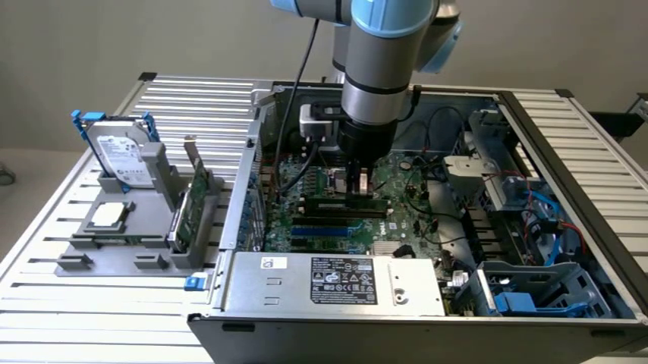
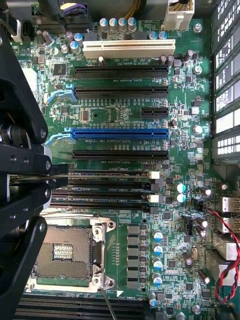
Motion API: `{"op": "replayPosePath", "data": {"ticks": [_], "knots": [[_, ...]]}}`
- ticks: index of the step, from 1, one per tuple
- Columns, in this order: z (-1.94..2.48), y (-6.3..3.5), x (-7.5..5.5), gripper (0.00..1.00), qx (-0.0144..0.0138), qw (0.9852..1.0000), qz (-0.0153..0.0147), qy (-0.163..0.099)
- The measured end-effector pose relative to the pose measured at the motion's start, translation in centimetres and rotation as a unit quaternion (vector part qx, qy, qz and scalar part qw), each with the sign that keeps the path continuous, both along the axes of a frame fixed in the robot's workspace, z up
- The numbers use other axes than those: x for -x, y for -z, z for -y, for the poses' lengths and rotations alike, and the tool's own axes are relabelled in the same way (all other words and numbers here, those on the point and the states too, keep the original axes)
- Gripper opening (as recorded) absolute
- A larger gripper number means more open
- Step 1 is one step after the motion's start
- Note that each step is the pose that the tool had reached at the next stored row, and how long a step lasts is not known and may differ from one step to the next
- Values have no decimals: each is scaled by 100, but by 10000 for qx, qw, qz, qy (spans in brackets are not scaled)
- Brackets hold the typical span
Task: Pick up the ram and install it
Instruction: 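Insert the ram into the slot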
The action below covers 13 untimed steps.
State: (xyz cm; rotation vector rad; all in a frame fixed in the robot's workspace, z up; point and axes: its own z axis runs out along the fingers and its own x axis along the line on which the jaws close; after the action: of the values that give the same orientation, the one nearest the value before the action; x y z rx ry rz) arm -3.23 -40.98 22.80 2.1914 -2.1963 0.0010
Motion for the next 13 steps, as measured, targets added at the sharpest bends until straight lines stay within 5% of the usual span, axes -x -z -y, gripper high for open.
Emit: {"op": "replayPosePath", "data": {"ticks": [5, 13], "knots": [[10, -1, 0, 13, -6, 10000, -1, 0], [10, 0, 0, 13, -54, 10000, 0, 0]]}}
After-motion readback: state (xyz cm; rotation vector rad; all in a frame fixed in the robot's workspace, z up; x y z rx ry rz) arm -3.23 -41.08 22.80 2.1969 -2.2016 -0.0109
